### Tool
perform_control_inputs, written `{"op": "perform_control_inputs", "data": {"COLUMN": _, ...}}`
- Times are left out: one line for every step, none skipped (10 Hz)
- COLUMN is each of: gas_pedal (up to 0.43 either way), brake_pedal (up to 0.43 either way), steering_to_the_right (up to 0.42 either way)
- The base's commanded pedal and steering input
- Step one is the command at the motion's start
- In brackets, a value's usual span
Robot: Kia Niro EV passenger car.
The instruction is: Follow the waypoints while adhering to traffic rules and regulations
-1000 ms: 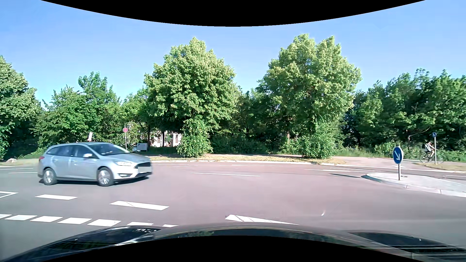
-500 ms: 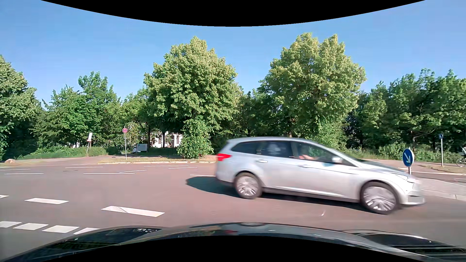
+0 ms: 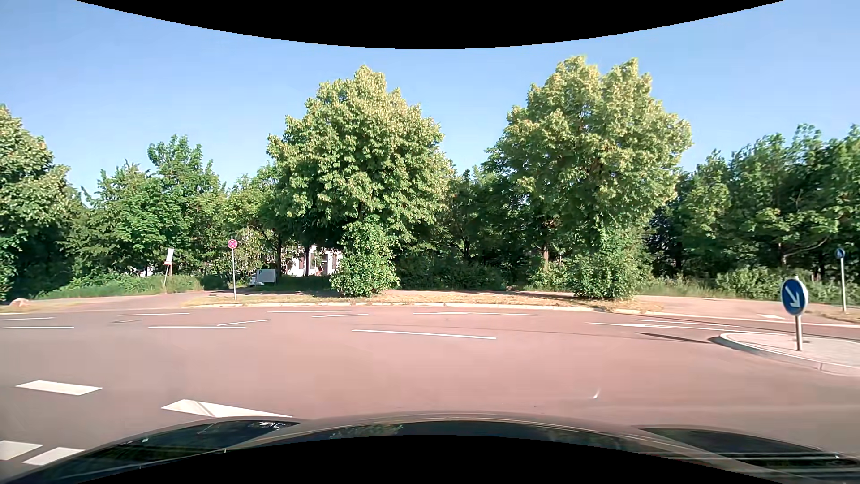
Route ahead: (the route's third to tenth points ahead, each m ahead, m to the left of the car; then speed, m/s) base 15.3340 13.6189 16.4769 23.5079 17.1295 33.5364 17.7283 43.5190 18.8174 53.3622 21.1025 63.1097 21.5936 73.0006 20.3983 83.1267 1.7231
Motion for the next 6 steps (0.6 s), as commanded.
{"op": "perform_control_inputs", "data": {"gas_pedal": 0.268, "brake_pedal": 0.012, "steering_to_the_right": -0.191}}
{"op": "perform_control_inputs", "data": {"gas_pedal": 0.268, "brake_pedal": 0.012, "steering_to_the_right": -0.213}}
{"op": "perform_control_inputs", "data": {"gas_pedal": 0.268, "brake_pedal": 0.006, "steering_to_the_right": -0.235}}
{"op": "perform_control_inputs", "data": {"gas_pedal": 0.287, "brake_pedal": 0.012, "steering_to_the_right": -0.253}}
{"op": "perform_control_inputs", "data": {"gas_pedal": 0.311, "brake_pedal": 0.012, "steering_to_the_right": -0.27}}
{"op": "perform_control_inputs", "data": {"gas_pedal": 0.311, "brake_pedal": 0.012, "steering_to_the_right": -0.29}}
